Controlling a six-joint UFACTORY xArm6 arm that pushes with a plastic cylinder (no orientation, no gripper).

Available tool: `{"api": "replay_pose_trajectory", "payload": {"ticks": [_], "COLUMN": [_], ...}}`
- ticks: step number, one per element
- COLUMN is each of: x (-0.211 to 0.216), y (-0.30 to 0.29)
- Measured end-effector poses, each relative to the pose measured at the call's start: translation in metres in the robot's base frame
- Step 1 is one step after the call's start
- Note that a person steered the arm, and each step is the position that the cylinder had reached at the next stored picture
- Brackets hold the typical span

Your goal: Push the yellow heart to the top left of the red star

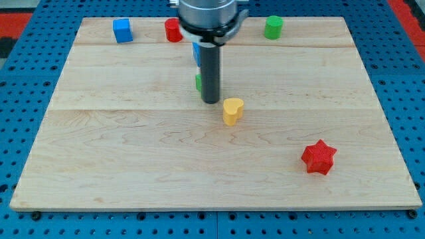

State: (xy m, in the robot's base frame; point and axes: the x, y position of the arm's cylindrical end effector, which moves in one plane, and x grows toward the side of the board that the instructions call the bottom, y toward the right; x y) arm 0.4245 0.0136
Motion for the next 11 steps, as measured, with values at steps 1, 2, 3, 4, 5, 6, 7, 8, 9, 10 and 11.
{"api": "replay_pose_trajectory", "payload": {"ticks": [1, 2, 3, 4, 5, 6, 7, 8, 9, 10, 11], "x": [0.021, 0.018, 0.026, 0.043, 0.055, 0.070, 0.073, 0.054, 0.053, 0.060, 0.090], "y": [0.031, -0.002, -0.009, 0.022, 0.037, 0.062, 0.091, 0.118, 0.103, 0.055, 0.053]}}
